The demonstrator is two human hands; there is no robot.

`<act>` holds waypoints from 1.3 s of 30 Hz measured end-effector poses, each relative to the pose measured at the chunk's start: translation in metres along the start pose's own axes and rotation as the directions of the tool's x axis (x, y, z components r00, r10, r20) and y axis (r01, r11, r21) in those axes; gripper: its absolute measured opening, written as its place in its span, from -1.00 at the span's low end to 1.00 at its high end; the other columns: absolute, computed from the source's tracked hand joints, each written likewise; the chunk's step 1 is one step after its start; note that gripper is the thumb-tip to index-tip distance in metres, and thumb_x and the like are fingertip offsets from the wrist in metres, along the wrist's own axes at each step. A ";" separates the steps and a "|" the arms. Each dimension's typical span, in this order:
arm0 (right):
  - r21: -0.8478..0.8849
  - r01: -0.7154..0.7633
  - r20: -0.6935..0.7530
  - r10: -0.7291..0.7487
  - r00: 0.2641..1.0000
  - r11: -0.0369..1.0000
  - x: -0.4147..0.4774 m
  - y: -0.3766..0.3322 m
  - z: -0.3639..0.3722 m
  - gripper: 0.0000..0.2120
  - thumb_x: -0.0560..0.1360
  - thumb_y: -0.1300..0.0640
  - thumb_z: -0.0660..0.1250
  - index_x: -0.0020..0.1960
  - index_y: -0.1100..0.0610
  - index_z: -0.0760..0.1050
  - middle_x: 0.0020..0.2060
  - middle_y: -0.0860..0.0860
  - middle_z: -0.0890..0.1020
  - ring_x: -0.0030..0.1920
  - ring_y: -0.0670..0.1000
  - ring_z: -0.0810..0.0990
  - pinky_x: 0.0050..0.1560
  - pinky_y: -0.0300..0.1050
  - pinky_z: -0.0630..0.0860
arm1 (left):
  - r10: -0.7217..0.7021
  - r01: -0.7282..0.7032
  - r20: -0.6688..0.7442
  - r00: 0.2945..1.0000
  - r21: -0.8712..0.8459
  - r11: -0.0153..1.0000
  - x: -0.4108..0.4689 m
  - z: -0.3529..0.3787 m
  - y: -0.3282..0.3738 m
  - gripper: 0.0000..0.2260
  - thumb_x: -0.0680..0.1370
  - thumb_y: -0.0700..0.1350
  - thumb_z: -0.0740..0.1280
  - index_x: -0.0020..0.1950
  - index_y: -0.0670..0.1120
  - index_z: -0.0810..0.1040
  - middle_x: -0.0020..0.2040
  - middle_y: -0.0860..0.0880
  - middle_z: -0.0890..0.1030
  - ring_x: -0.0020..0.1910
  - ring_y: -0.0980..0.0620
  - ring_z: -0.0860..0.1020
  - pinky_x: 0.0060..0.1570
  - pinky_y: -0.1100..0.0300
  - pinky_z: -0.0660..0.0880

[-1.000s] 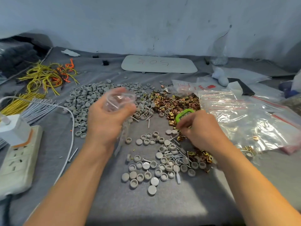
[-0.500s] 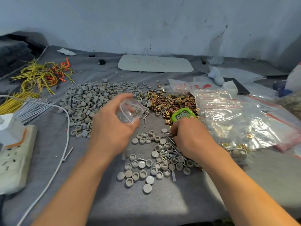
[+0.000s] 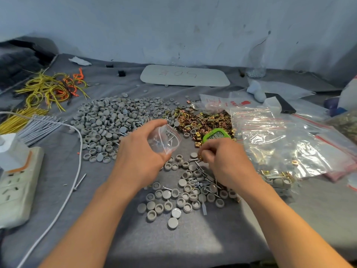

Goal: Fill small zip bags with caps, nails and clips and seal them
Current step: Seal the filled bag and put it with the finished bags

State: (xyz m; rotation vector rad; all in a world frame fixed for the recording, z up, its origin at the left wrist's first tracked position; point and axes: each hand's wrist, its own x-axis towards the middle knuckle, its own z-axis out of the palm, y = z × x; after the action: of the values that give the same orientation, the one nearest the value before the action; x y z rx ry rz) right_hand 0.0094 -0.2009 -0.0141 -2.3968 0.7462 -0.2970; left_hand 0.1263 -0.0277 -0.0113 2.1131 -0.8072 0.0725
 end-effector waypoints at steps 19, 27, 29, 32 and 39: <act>0.535 0.072 -0.035 -0.063 0.997 0.841 -0.006 -0.021 0.004 -0.64 0.66 0.10 0.31 -0.29 0.13 0.60 -0.49 -0.02 0.61 -0.51 -0.06 0.39 -0.45 -0.18 0.33 | 0.043 -0.042 0.128 0.991 -0.004 0.999 -0.003 0.020 0.002 -0.40 0.32 -0.15 0.62 0.21 0.36 0.55 -0.14 0.38 0.55 -0.05 0.48 0.49 -0.26 0.54 0.41; 0.492 0.087 -0.081 -0.054 0.995 0.866 -0.004 -0.021 0.004 -0.57 0.63 0.01 0.36 -0.40 0.08 0.55 -0.54 -0.06 0.57 -0.55 -0.16 0.41 -0.02 -0.09 0.31 | 0.007 0.002 0.167 0.986 -0.056 0.998 -0.001 0.017 0.001 -0.53 0.36 0.01 0.61 0.17 0.36 0.58 -0.06 0.35 0.62 -0.08 0.45 0.53 -0.25 0.47 0.37; 0.491 0.094 -0.085 -0.060 0.995 0.866 -0.004 -0.021 0.005 -0.57 0.62 0.00 0.38 -0.39 0.12 0.56 -0.55 -0.05 0.57 -0.56 -0.15 0.40 0.04 -0.10 0.27 | -0.025 0.039 0.182 0.983 -0.070 0.997 0.000 0.015 0.000 -0.56 0.36 0.02 0.61 0.16 0.35 0.61 -0.08 0.30 0.65 -0.19 0.38 0.57 -0.36 0.44 0.37; 0.519 0.101 -0.089 -0.064 0.994 0.849 -0.004 -0.021 0.003 -0.58 0.61 0.02 0.40 -0.40 0.13 0.58 -0.54 -0.02 0.58 -0.57 -0.10 0.35 -0.39 -0.25 0.34 | -0.050 0.068 0.202 0.978 -0.081 0.994 0.001 0.013 -0.001 -0.63 0.35 0.01 0.62 0.06 0.33 0.64 -0.12 0.26 0.66 -0.30 0.24 0.62 -0.45 0.35 0.45; 0.646 0.050 -0.039 -0.032 0.999 0.762 -0.006 -0.013 -0.011 -0.73 0.60 0.16 0.42 -0.26 0.21 0.65 -0.41 0.14 0.68 -0.52 0.05 0.53 -0.51 -0.19 0.37 | -0.008 0.035 0.223 0.975 -0.115 0.993 0.000 0.004 -0.001 -0.60 0.34 0.07 0.60 0.10 0.36 0.60 -0.08 0.37 0.65 -0.09 0.42 0.58 -0.27 0.56 0.40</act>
State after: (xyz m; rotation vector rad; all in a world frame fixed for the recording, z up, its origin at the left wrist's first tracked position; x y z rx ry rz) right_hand 0.0063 -0.1941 0.0023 -1.7441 0.4881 -0.5126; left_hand 0.1258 -0.0306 -0.0147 2.0394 -0.8967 -0.2229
